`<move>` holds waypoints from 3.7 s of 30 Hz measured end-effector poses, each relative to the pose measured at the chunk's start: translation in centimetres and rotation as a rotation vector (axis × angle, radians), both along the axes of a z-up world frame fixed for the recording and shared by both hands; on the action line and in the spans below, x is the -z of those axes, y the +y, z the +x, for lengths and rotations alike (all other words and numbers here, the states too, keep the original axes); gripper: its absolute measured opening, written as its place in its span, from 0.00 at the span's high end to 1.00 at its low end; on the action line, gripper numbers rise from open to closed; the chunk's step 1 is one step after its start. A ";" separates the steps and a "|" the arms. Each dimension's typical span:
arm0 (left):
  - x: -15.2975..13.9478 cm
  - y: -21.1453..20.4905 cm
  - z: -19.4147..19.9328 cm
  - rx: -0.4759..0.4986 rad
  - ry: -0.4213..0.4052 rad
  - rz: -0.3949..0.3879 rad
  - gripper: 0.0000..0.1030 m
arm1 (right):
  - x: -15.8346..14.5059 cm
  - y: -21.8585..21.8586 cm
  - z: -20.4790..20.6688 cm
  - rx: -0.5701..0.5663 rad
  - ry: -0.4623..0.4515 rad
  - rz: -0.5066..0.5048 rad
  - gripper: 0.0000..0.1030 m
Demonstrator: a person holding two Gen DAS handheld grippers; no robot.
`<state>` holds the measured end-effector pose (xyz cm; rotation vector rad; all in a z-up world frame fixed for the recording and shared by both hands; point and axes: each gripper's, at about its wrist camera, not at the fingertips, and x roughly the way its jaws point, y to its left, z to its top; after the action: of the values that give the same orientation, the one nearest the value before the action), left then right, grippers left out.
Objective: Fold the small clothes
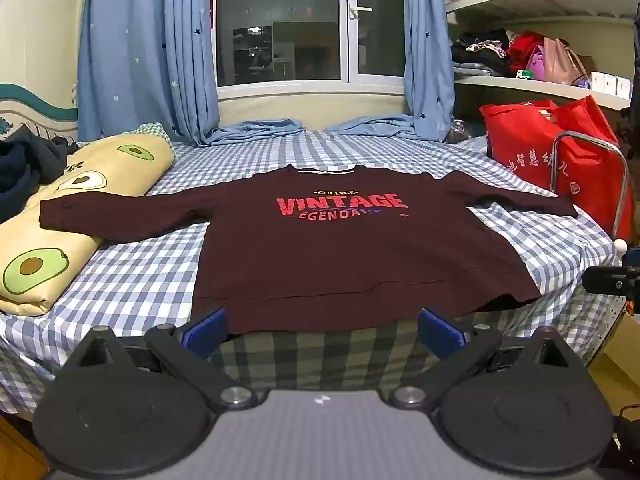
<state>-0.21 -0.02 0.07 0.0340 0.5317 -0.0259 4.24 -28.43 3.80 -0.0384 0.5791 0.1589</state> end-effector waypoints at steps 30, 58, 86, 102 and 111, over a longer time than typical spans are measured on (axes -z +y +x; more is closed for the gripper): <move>0.1 0.0 0.2 -0.018 -0.003 0.028 0.00 | -0.6 0.2 -0.5 -0.006 -0.024 0.000 0.00; 0.4 -0.1 0.2 -0.016 0.006 0.028 0.00 | -0.2 0.4 -0.5 -0.015 -0.026 -0.001 0.00; 0.1 -0.4 -0.3 -0.059 -0.024 0.093 0.00 | -0.1 0.5 -0.6 -0.018 -0.029 -0.007 0.00; 1.3 1.8 2.4 -0.035 0.050 -0.048 0.00 | 0.5 0.5 2.0 -0.021 -0.010 -0.046 0.00; 0.9 2.6 6.4 -0.052 0.051 -0.063 0.00 | 1.1 0.4 7.1 -0.029 -0.050 -0.075 0.00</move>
<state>6.21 2.61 -0.78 -0.0424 0.5823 0.0072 11.31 -28.06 2.65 -0.1229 0.5344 0.1636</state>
